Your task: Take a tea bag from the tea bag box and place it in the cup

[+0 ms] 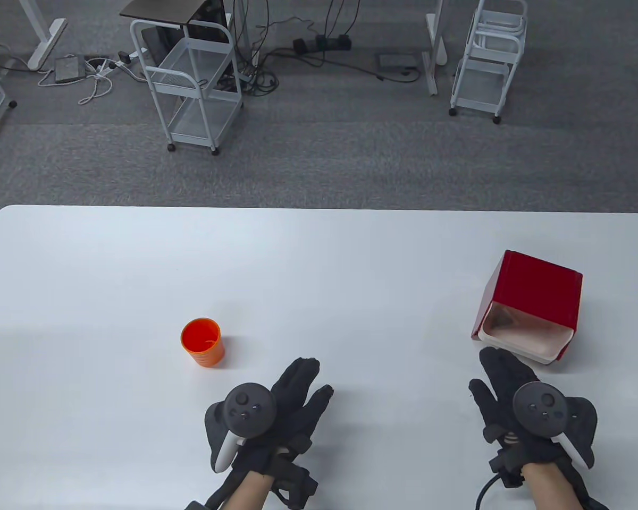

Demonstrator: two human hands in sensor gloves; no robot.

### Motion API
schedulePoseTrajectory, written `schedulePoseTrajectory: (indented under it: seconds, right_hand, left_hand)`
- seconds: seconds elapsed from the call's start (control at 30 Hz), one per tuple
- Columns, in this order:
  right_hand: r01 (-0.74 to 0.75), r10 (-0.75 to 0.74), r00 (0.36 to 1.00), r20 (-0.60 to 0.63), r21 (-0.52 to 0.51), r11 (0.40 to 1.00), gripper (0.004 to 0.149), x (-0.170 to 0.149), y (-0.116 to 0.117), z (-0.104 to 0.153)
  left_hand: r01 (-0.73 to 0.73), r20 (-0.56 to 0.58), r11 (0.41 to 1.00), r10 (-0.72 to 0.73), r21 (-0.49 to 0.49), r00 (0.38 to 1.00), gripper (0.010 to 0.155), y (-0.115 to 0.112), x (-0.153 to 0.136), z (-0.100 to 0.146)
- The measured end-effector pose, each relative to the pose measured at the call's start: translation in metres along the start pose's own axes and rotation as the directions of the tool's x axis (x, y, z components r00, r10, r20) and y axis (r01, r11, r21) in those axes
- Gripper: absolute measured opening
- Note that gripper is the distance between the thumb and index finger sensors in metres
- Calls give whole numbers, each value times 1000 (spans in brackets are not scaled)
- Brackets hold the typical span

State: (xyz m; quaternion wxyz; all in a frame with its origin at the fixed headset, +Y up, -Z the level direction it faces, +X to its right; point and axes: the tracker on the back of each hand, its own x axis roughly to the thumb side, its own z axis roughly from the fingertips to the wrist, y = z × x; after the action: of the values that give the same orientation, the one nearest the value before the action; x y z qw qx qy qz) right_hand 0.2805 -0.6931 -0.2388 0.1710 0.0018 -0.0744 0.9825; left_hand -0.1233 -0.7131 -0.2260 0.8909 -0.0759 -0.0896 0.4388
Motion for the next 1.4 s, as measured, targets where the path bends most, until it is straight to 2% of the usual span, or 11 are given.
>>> schedulePoseTrajectory:
  seconds: [0.17, 0.4, 0.67, 0.93, 1.4]
  right_hand:
    - [-156, 157, 987, -27, 34, 987, 61, -7, 0, -24]
    - [-202, 212, 972, -96, 107, 974, 61, -21, 9, -55]
    - [-209, 242, 954, -177, 187, 960, 60, -34, 23, -75]
    - [-213, 268, 935, -233, 236, 948, 51, -46, 36, -81]
    - [-252, 296, 936, -192, 227, 941, 48, -45, 38, -74]
  left_hand:
    - [-13, 1, 1000, 13, 5, 1000, 72, 2, 0, 0]
    - [-25, -1, 1000, 25, 18, 1000, 72, 5, -2, 0]
    - [-26, -6, 1000, 26, 16, 1000, 72, 6, -2, 0]
    - [-27, -4, 999, 27, 20, 1000, 71, 7, -2, 1]
    - [-27, -1, 999, 28, 20, 1000, 71, 7, -1, 0]
